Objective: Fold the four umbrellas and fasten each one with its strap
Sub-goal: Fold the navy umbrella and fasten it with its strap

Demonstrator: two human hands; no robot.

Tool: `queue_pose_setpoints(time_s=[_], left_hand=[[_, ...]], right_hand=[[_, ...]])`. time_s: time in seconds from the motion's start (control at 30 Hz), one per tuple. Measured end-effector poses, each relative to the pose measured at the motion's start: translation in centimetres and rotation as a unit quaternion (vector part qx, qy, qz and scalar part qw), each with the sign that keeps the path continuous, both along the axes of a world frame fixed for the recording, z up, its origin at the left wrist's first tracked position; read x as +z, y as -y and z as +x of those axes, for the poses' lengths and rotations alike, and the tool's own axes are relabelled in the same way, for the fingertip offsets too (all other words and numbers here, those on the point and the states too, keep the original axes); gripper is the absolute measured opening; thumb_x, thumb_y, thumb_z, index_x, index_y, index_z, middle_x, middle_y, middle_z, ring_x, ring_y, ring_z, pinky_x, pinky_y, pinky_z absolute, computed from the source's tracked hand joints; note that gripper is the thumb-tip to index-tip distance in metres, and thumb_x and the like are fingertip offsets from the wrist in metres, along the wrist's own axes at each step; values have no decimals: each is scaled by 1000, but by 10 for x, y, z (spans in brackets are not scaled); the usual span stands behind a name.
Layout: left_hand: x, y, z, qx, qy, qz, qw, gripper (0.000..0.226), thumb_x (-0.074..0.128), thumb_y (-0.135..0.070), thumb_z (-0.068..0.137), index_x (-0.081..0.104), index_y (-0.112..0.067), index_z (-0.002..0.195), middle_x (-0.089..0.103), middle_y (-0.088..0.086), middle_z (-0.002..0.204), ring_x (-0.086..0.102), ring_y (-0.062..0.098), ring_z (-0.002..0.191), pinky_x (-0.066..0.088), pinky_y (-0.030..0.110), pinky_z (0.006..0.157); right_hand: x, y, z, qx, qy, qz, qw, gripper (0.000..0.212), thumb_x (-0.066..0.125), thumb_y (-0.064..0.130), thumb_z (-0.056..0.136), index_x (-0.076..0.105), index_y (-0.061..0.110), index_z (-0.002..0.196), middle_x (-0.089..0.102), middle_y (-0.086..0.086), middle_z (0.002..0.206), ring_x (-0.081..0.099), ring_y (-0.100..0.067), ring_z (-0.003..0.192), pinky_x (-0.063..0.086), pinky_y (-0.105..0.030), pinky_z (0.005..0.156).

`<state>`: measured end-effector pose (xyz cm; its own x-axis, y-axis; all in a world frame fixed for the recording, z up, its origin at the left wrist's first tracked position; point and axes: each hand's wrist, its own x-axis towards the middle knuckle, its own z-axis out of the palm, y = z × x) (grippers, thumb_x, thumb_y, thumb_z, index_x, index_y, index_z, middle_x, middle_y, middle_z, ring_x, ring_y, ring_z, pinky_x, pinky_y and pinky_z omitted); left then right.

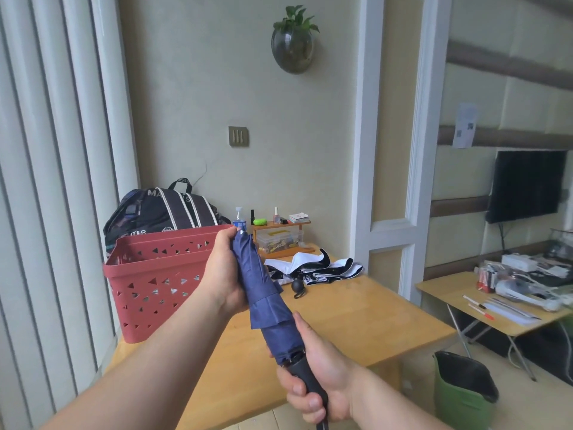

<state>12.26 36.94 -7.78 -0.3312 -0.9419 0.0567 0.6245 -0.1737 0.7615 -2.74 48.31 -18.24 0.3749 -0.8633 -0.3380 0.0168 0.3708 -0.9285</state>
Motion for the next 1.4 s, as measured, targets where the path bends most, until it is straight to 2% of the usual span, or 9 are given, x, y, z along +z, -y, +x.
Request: queue_pose_setpoints(time_s=[0.13,0.37,0.57,0.73,0.87,1.03,1.1,1.2,1.4], left_hand=[[3,3,12,5,-33,30,999,30,59,-44,91,62,-17,79,57,3,77,57,20,67,51,33,70],[-1,0,8,47,-49,7,998,58,48,-31,101,56,-23,44,48,-7,52,45,11,41,42,18,46],[9,33,46,101,-58,45,992,41,55,-46,88,38,-25,57,35,-4,64,45,19,62,48,33,80],[17,61,67,190,99,-51,976,35,54,-58,99,70,-27,97,72,-8,96,69,15,98,54,38,97],[42,81,111,225,444,-233,836,76,21,-76,100,52,-29,151,54,-1,152,46,14,142,33,44,122],[74,115,175,215,591,-319,709,23,49,-42,108,63,-39,125,73,-11,115,70,1,100,55,34,89],[80,135,196,208,672,-298,645,37,60,-42,99,62,-40,135,74,-8,122,73,25,108,58,46,93],[80,167,216,185,794,-281,507,45,71,-35,93,60,-34,136,75,-5,117,72,21,98,59,42,90],[51,241,234,161,888,-232,363,50,75,-37,80,52,-24,123,65,0,89,59,26,78,52,34,67]], right_hand=[[2,3,-6,-2,-1,4,1000,88,26,101,73,41,15,64,26,-2,57,27,-14,38,19,-22,43],[3,3,-4,47,-26,10,999,91,21,100,75,45,13,58,26,0,48,27,-12,36,21,-20,40],[6,42,-18,-95,50,-100,989,45,65,52,90,66,15,114,67,-12,89,52,-19,57,35,-22,44],[13,89,-15,-100,-235,-301,919,22,62,33,103,65,41,123,71,20,87,55,1,63,41,-24,66],[44,139,-12,-166,-301,-377,860,25,66,29,101,66,43,121,73,22,102,65,-3,96,49,-28,82],[92,218,-7,-207,-359,-435,799,30,71,31,96,68,35,126,70,8,112,64,-24,104,51,-37,87],[110,250,-2,-209,-429,-467,745,34,72,36,94,67,37,128,68,8,121,55,-30,113,43,-37,88],[137,295,18,-191,-528,-477,676,33,69,44,95,64,43,128,64,14,125,42,-31,118,33,-39,88],[151,386,79,-97,-622,-477,614,20,77,42,89,67,35,104,62,8,98,47,-26,116,40,-39,84]])
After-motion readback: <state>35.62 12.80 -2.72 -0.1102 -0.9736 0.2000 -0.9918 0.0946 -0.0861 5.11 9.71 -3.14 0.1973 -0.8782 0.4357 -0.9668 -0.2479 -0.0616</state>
